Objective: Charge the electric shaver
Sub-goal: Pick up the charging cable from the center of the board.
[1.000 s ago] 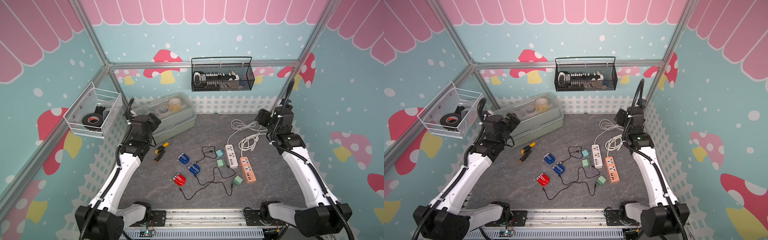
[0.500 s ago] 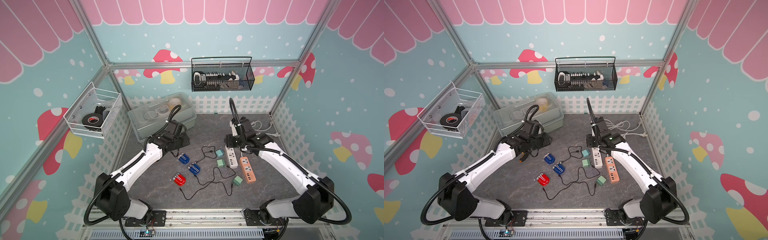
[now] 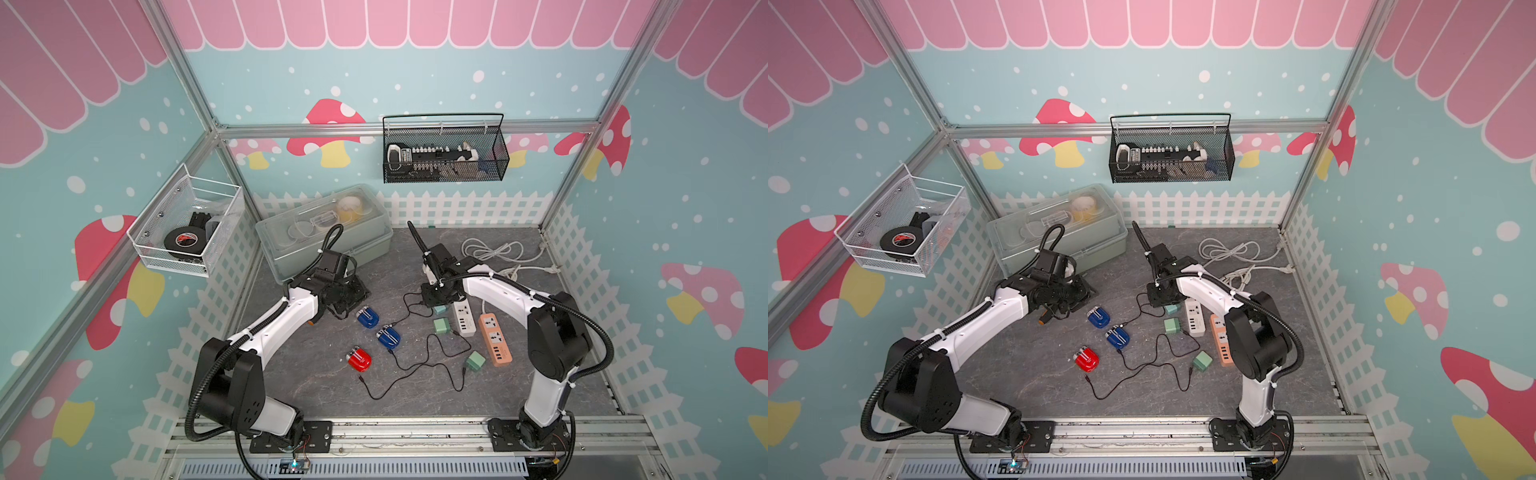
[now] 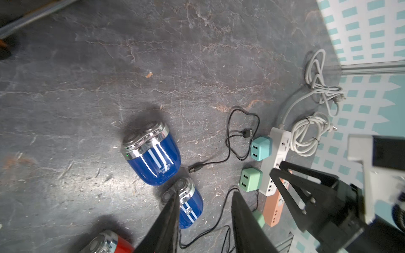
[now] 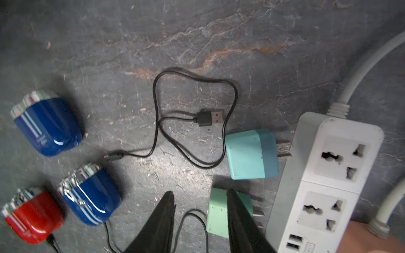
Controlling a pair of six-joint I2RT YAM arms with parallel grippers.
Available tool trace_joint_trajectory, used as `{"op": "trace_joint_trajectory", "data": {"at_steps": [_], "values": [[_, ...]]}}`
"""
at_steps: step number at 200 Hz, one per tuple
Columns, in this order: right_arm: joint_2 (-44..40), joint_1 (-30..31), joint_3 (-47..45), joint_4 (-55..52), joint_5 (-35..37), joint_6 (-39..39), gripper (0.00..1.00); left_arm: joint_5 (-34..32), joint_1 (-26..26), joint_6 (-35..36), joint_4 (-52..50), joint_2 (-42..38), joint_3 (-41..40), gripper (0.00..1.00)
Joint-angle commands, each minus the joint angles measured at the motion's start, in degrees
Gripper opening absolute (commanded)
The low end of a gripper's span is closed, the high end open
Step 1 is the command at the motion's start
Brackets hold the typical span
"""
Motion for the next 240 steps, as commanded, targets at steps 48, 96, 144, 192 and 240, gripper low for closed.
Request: {"op": "trace_joint_trajectory", "data": {"at_steps": [48,96,144,192,240], "values": [[9.5,1.8,11.2,-7.9,2.9,20.5,0.40,1.6,0.7,-1.1,0.0,-3.5,-1.0,0.38],[11.6,7.4,10.6,-8.8,11.3,3.0,0.29,1.8,1.6,1.1,-1.9,-5.0,-1.1,0.38],[12.0,7.9,6.6,-5.5,12.3,-13.8,0.31,2.7,2.7,1.3,-2.1,-6.0,-2.4,0.38],[15.2,7.5,8.2,-6.3,9.9,-17.8,0.35,3.2,2.7,1.0,-2.1,-5.7,-2.0,0.38],[17.6,7.4,9.4,-5.8,7.2,-16.9,0.29,3.1,2.8,0.6,-2.1,-6.1,-2.2,0.37]]}}
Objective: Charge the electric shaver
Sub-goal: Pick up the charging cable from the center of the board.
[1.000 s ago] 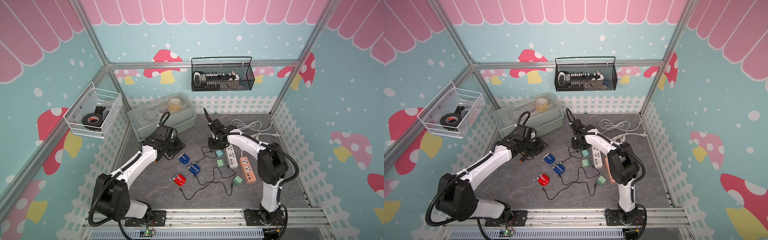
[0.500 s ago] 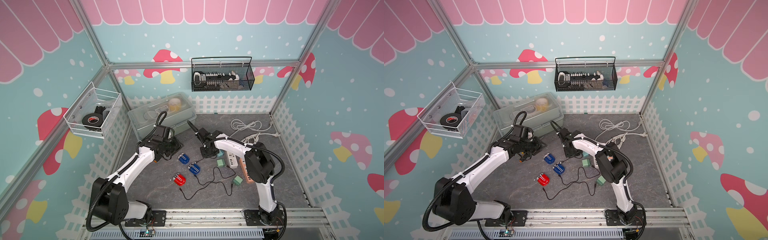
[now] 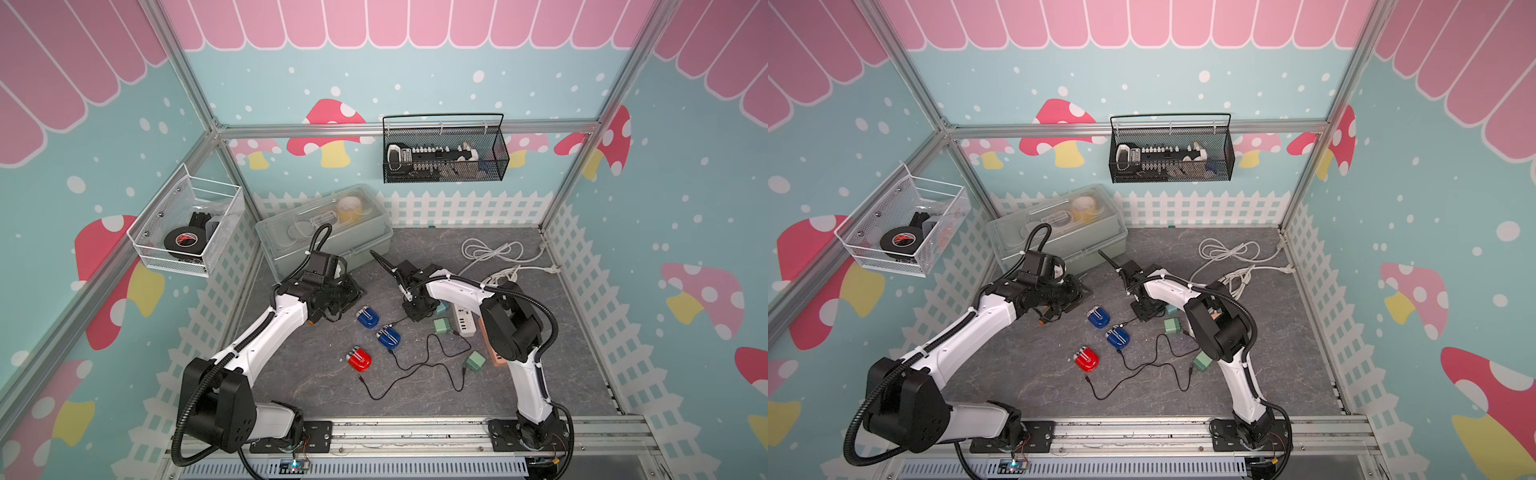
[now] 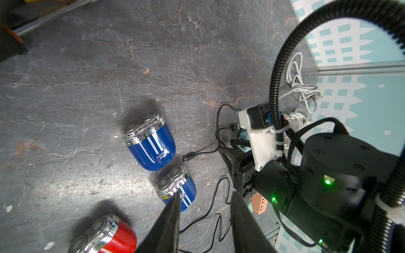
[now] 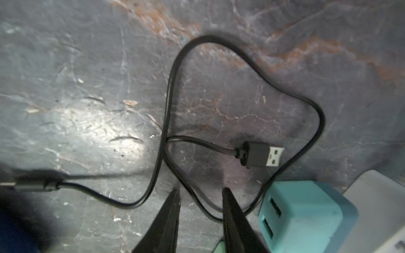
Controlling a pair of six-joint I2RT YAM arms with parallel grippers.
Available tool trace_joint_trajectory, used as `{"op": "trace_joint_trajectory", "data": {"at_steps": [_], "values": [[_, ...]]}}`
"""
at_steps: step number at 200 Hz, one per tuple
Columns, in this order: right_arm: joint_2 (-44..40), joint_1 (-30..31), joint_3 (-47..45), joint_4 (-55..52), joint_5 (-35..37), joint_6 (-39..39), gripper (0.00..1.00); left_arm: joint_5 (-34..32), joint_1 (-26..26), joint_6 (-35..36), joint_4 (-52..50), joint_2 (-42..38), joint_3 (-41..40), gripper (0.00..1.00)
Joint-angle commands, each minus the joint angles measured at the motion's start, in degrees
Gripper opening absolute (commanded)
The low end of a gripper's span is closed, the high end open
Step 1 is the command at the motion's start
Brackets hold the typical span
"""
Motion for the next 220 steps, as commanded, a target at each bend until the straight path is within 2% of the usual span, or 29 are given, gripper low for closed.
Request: {"op": "trace_joint_trajectory", "data": {"at_steps": [1,20,39,109,131,165,178,207,220], "values": [[2.5,0.0,1.3,-0.4,-2.1,-1.6,0.28,0.4,0.4,0.1,-0.7,-1.1,-0.5,0.37],[3.2,-0.1,2.6,-0.7,-3.1,-1.9,0.10,0.6,0.3,-0.1,-0.6,-1.1,-0.6,0.37],[0.9,-0.1,2.9,-0.5,-3.9,-2.9,0.00,1.3,0.1,0.1,-0.6,-1.2,-0.3,0.35],[-12.8,-2.5,1.7,-0.4,-12.6,-3.4,0.00,3.6,-4.6,-0.6,1.3,1.6,3.4,0.35],[-16.7,-3.5,-0.6,1.0,-16.3,-3.4,0.00,6.9,-5.5,-4.6,6.2,3.0,3.4,0.41],[-19.7,-5.2,-4.6,4.3,-21.0,-2.9,0.00,10.0,-6.3,-10.4,13.6,7.1,4.9,0.57],[-20.3,-5.5,-5.4,5.2,-22.5,-2.7,0.00,11.3,-8.2,-12.8,16.6,9.5,5.4,0.61],[-20.9,-5.6,-6.2,6.2,-24.7,-2.4,0.00,13.5,-9.0,-16.7,22.1,14.7,7.0,0.62],[-21.0,-5.7,-6.4,6.2,-25.1,-2.3,0.00,13.8,-9.3,-16.8,23.3,16.2,8.1,0.58]]}}
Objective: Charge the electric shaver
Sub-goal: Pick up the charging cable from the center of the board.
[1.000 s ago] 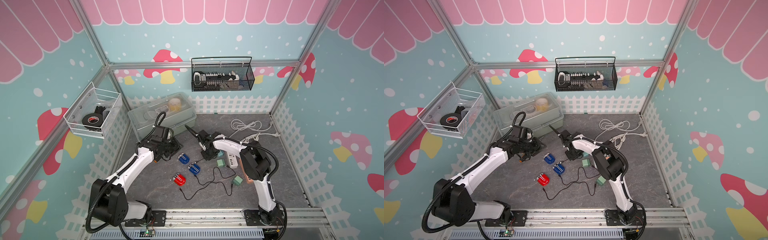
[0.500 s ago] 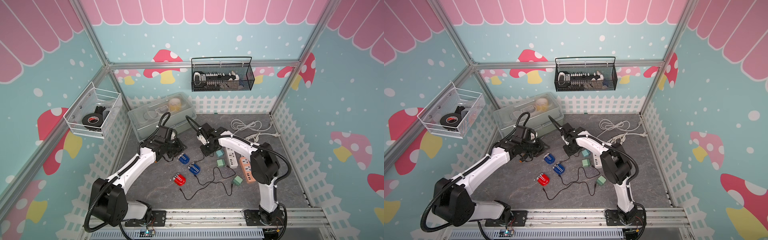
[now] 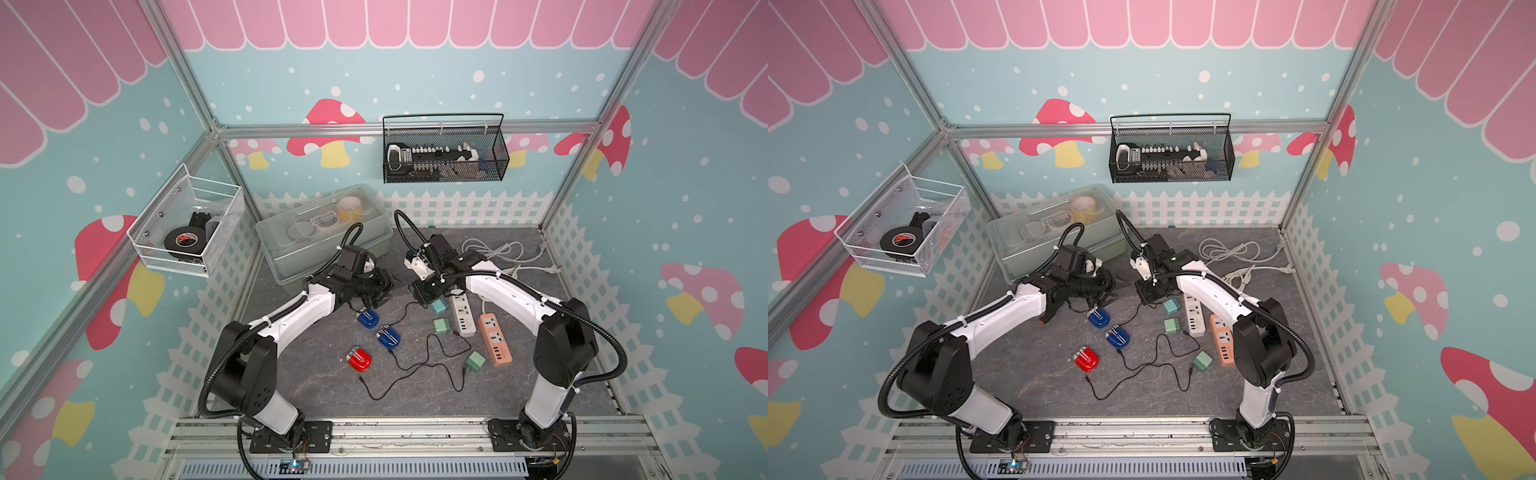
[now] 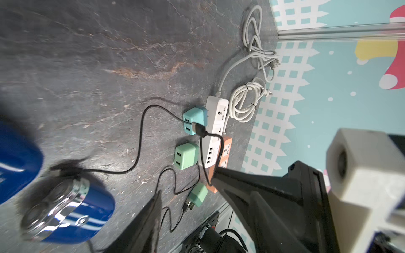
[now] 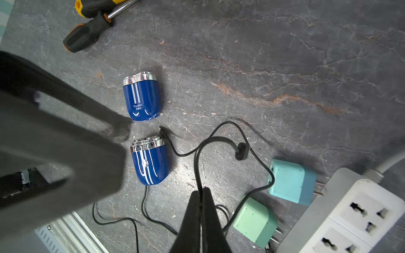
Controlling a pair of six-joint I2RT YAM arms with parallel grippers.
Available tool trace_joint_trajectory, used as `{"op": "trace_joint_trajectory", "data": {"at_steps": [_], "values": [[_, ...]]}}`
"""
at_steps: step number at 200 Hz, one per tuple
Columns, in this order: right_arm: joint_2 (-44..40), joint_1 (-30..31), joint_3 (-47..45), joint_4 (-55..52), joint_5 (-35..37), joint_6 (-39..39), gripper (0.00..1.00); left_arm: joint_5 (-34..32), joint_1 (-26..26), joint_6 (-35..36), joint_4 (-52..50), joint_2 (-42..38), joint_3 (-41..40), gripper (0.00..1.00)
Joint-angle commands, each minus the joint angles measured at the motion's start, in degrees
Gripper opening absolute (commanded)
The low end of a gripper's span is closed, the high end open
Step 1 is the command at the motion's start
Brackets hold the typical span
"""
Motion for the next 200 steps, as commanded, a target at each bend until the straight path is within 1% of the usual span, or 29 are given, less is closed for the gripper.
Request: {"op": "trace_joint_trajectory", "data": {"at_steps": [1,24,57,75,108,141,163,179,198,200], "values": [[-1.2,-0.1,-0.7,1.3,-3.4,-0.5,0.00,2.3,-0.4,-3.9,6.0,2.2,3.1,0.58],[-1.7,-0.5,-1.2,1.7,-3.6,0.0,0.00,3.1,-0.5,-3.4,5.5,4.4,4.2,0.50],[-2.0,-0.7,-1.6,1.9,-4.8,0.2,0.00,4.0,-1.0,-2.7,5.5,6.8,5.5,0.48],[-2.7,-0.8,-2.0,2.2,-4.5,0.5,0.00,4.1,-1.5,-1.7,4.8,8.2,6.9,0.43],[-3.4,-0.9,-2.3,2.4,-5.0,0.8,0.00,3.3,-1.8,0.6,1.8,9.6,8.2,0.38],[-3.7,-0.9,-2.7,2.6,-5.1,1.2,0.00,2.9,-1.9,0.8,1.7,10.3,8.6,0.19],[-3.9,-0.9,-3.0,3.1,-5.2,1.4,0.00,2.9,-2.0,1.0,1.8,10.6,9.1,0.12],[-4.0,-0.9,-3.0,3.1,-5.3,1.5,0.00,2.9,-1.9,0.9,1.7,10.5,9.2,0.00],[-4.4,-1.3,-2.8,3.1,-4.9,2.6,0.00,2.7,-2.0,1.3,2.3,9.3,9.2,0.00],[-4.5,-1.4,-2.8,3.1,-4.9,2.7,0.02,2.7,-2.0,1.3,2.5,9.2,9.2,0.00]]}}
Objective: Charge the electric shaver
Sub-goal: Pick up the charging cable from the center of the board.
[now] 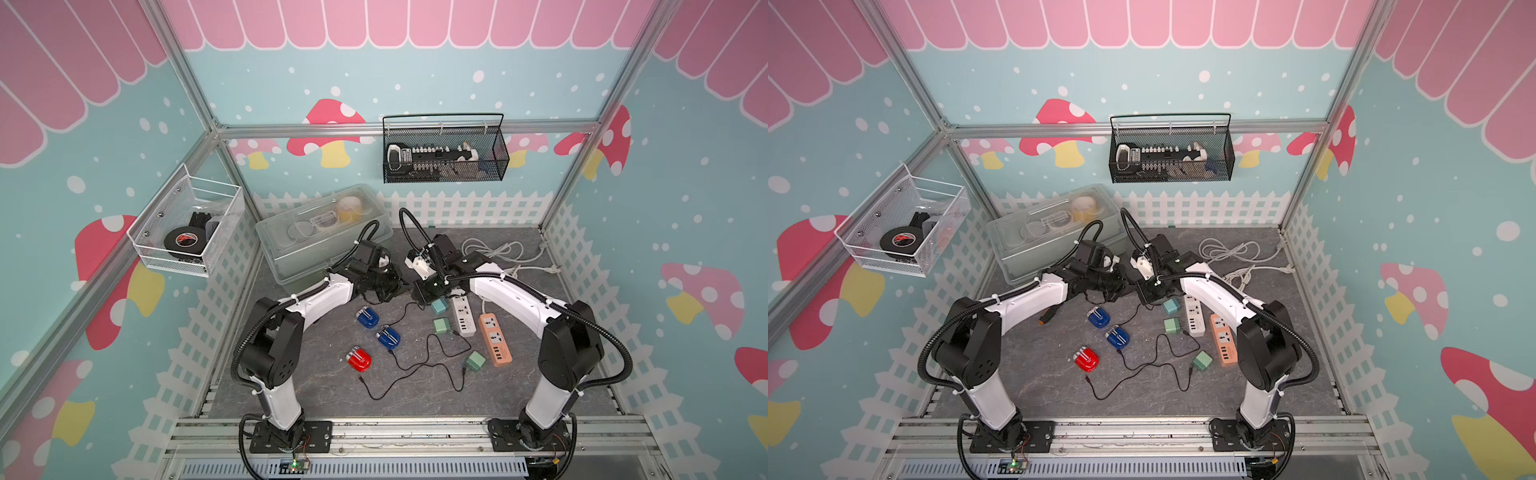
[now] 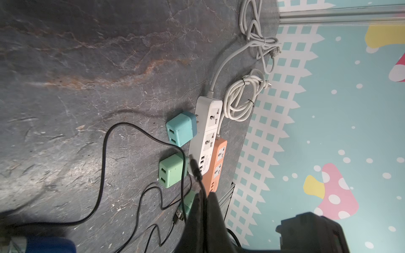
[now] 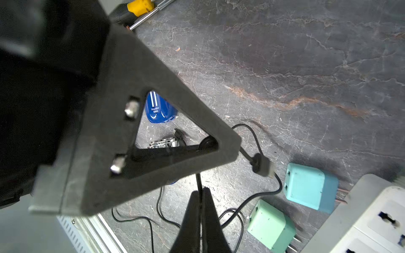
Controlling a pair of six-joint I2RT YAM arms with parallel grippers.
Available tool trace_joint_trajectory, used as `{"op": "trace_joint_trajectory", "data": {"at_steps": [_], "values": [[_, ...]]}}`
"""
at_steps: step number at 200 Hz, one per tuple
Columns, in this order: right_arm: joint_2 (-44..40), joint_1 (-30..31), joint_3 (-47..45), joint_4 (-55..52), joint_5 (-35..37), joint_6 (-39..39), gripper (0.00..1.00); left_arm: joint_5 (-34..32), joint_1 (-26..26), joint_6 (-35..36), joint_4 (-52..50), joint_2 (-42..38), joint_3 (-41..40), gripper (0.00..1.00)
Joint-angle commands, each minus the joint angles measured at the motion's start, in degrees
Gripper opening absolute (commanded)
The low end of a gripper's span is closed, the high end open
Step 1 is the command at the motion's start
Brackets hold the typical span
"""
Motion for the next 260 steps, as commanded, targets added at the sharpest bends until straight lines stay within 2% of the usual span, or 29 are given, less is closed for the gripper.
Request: {"op": "trace_joint_trajectory", "data": {"at_steps": [1,18,29,41,57,72,88,115,139,168,205,260], "values": [[-2.6,-0.6,-0.4,0.3,-1.0,0.7,0.03,-0.5,-0.3,0.6,0.7,-0.8,1.8,0.00],[-4.8,-2.9,-0.2,1.0,-1.8,4.0,0.30,-0.3,0.2,0.9,2.0,-3.0,2.0,0.00],[-8.2,-5.1,-1.1,3.1,-2.9,7.0,0.42,1.6,1.0,0.5,4.3,-4.4,1.7,0.00],[-12.0,-8.5,-3.2,7.5,-5.4,12.0,0.51,5.0,1.8,-1.2,8.5,-5.3,1.5,0.00],[-15.1,-13.6,-6.5,14.1,-10.9,21.0,0.54,9.5,2.5,-3.3,13.4,-5.5,2.1,0.00],[-15.2,-17.4,-9.7,19.8,-16.2,31.3,0.55,13.0,2.5,-4.8,16.7,-5.3,3.0,0.00],[-15.6,-19.1,-15.0,31.2,-20.5,45.4,0.56,14.7,2.6,-6.2,19.0,-5.4,3.2,0.00],[-16.6,-19.3,-24.0,54.0,-20.2,67.9,0.60,15.1,2.7,-9.1,22.8,-5.4,2.4,0.00],[-16.5,-19.3,-29.0,66.2,-18.3,80.2,0.60,14.2,2.7,-10.8,25.3,-5.3,1.6,0.00],[-16.0,-19.3,-31.7,72.2,-18.3,87.6,0.60,13.8,2.7,-12.5,27.8,-4.8,1.1,0.00],[-15.6,-18.9,-34.5,79.1,-16.4,94.7,0.55,13.8,2.5,-14.3,30.6,-3.9,0.6,0.00],[-15.2,-18.2,-35.4,80.1,-15.6,97.7,0.45,13.8,2.1,-15.1,32.0,-2.6,0.7,0.00]]}}
